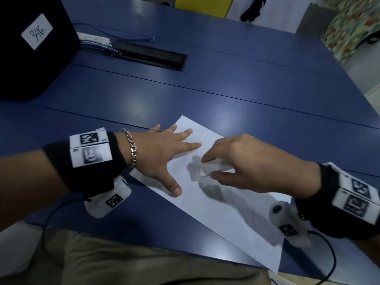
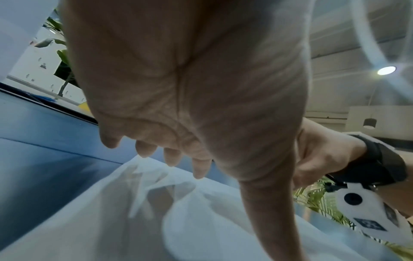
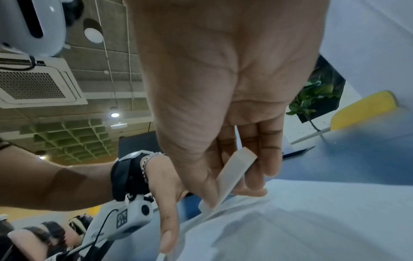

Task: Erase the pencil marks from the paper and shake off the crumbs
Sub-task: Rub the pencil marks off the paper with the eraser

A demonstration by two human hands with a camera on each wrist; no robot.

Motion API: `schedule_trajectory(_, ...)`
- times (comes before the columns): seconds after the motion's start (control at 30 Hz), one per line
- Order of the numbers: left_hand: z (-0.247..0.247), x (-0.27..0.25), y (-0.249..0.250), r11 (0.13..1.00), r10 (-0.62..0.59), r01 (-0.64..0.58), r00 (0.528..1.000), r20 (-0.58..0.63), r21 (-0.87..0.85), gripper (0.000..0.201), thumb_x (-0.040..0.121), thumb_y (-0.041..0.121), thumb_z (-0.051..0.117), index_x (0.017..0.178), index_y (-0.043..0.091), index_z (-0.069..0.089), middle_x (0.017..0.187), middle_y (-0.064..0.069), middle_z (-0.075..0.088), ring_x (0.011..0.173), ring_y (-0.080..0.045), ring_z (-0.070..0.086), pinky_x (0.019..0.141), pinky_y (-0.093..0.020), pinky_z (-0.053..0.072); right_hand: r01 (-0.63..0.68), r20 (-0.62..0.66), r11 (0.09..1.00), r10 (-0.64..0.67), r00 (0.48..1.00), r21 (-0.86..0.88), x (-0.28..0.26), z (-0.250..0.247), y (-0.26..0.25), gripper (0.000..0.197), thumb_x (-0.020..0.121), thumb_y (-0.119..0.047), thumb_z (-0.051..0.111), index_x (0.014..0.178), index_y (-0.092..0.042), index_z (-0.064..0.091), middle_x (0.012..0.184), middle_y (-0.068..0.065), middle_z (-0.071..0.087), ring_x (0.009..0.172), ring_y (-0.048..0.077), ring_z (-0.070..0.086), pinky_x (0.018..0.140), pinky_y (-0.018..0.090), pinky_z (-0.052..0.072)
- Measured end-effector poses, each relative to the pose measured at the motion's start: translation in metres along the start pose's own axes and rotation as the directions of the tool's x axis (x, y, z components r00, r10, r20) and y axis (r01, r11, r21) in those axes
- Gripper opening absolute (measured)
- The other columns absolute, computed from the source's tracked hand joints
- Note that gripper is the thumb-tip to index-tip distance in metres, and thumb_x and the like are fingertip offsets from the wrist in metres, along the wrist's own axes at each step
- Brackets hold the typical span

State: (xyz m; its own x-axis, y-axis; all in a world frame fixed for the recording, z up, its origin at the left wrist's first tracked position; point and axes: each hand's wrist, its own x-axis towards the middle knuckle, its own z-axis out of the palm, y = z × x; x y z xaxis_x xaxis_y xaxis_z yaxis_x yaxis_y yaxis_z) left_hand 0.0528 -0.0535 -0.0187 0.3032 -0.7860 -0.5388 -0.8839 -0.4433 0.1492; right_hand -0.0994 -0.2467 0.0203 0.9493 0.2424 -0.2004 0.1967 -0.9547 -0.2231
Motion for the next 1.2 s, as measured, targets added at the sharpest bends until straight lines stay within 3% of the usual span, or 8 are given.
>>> schedule_trajectory(0.13, 0.010, 0.009, -0.002, 1.000, -0.027, 0.026, 1.000, 0.011, 0.013, 0.136, 0.061, 0.094, 0.069, 0.159, 0.056, -0.016, 0.171, 0.012, -0.029, 0.159, -0.026, -0.022, 0.122, -0.072, -0.009, 0.048, 0.005, 0.999, -0.048, 0.999, 0.020, 0.017, 0.011, -0.004, 0.022, 0.093, -0.037, 0.066, 0.114, -0.034, 0.069, 0.110, -0.015, 0.067, 0.096, 0.009, 0.062, 0.080, 0.037, 0.055)
schedule_trajectory(0.3, 0.016, 0.010, -0.004, 0.999, -0.038, 0.038, 0.999, 0.015, 0.029, 0.141, 0.053, 0.098, 0.068, 0.155, 0.059, -0.021, 0.169, 0.014, -0.033, 0.158, -0.026, -0.026, 0.117, -0.080, -0.003, 0.100, -0.033, 0.994, -0.098, 0.995, 0.055, 0.027, 0.021, -0.004, 0.020, 0.088, -0.027, 0.069, 0.105, -0.035, 0.075, 0.107, -0.015, 0.069, 0.092, 0.007, 0.063, 0.074, 0.023, 0.048)
schedule_trajectory(0.43, 0.017, 0.010, -0.002, 0.997, -0.052, 0.051, 0.998, 0.025, 0.061, 0.146, 0.051, 0.099, 0.067, 0.154, 0.056, -0.028, 0.167, 0.014, -0.037, 0.158, -0.026, -0.028, 0.114, -0.083, -0.002, 0.145, 0.084, 0.983, -0.155, 0.984, 0.115, 0.024, 0.024, -0.004, 0.027, 0.085, -0.035, 0.068, 0.110, -0.030, 0.074, 0.103, -0.011, 0.068, 0.091, 0.017, 0.066, 0.079, 0.036, 0.055)
schedule_trajectory(0.5, 0.018, 0.011, -0.002, 0.997, -0.060, 0.058, 0.998, 0.035, 0.056, 0.148, 0.051, 0.100, 0.067, 0.153, 0.056, -0.031, 0.165, 0.014, -0.040, 0.157, -0.026, -0.030, 0.113, -0.085, -0.001, 0.164, 0.134, 0.977, -0.182, 0.974, 0.139, 0.023, 0.024, -0.004, 0.031, 0.085, -0.039, 0.069, 0.114, -0.028, 0.073, 0.105, -0.012, 0.067, 0.092, 0.017, 0.066, 0.082, 0.037, 0.055)
schedule_trajectory(0.7, 0.018, 0.012, -0.003, 0.996, -0.070, 0.067, 0.996, 0.056, 0.056, 0.147, 0.051, 0.100, 0.066, 0.155, 0.055, -0.027, 0.164, 0.016, -0.042, 0.156, -0.026, -0.032, 0.112, -0.085, -0.002, 0.152, -0.012, 0.983, -0.152, 0.988, 0.098, 0.032, 0.023, 0.003, 0.022, 0.084, -0.024, 0.072, 0.105, -0.030, 0.076, 0.109, -0.015, 0.069, 0.096, 0.011, 0.066, 0.082, 0.036, 0.055)
schedule_trajectory(0.87, 0.017, 0.011, -0.001, 0.995, -0.076, 0.073, 0.995, 0.056, 0.069, 0.148, 0.053, 0.098, 0.067, 0.152, 0.054, -0.033, 0.165, 0.012, -0.042, 0.156, -0.028, -0.031, 0.112, -0.085, -0.003, 0.204, 0.144, 0.975, -0.214, 0.966, 0.086, 0.022, 0.027, -0.008, 0.023, 0.088, -0.040, 0.067, 0.108, -0.030, 0.074, 0.100, -0.011, 0.065, 0.087, 0.016, 0.064, 0.078, 0.037, 0.055)
schedule_trajectory(1.03, 0.017, 0.012, -0.001, 0.994, -0.075, 0.070, 0.995, 0.061, 0.084, 0.149, 0.050, 0.101, 0.064, 0.153, 0.053, -0.033, 0.164, 0.013, -0.042, 0.157, -0.028, -0.030, 0.113, -0.085, -0.001, 0.142, -0.023, 0.987, -0.141, 0.990, 0.078, 0.031, 0.021, 0.006, 0.020, 0.084, -0.027, 0.072, 0.104, -0.028, 0.076, 0.105, -0.014, 0.068, 0.091, 0.011, 0.064, 0.077, 0.031, 0.054)
schedule_trajectory(1.2, 0.016, 0.010, 0.002, 0.994, -0.092, 0.087, 0.993, 0.070, 0.073, 0.148, 0.053, 0.097, 0.068, 0.153, 0.054, -0.033, 0.164, 0.013, -0.043, 0.156, -0.028, -0.031, 0.109, -0.089, 0.002, 0.214, 0.145, 0.971, -0.229, 0.963, 0.111, 0.020, 0.027, -0.007, 0.022, 0.089, -0.041, 0.068, 0.106, -0.029, 0.075, 0.098, -0.011, 0.064, 0.085, 0.015, 0.064, 0.077, 0.036, 0.054)
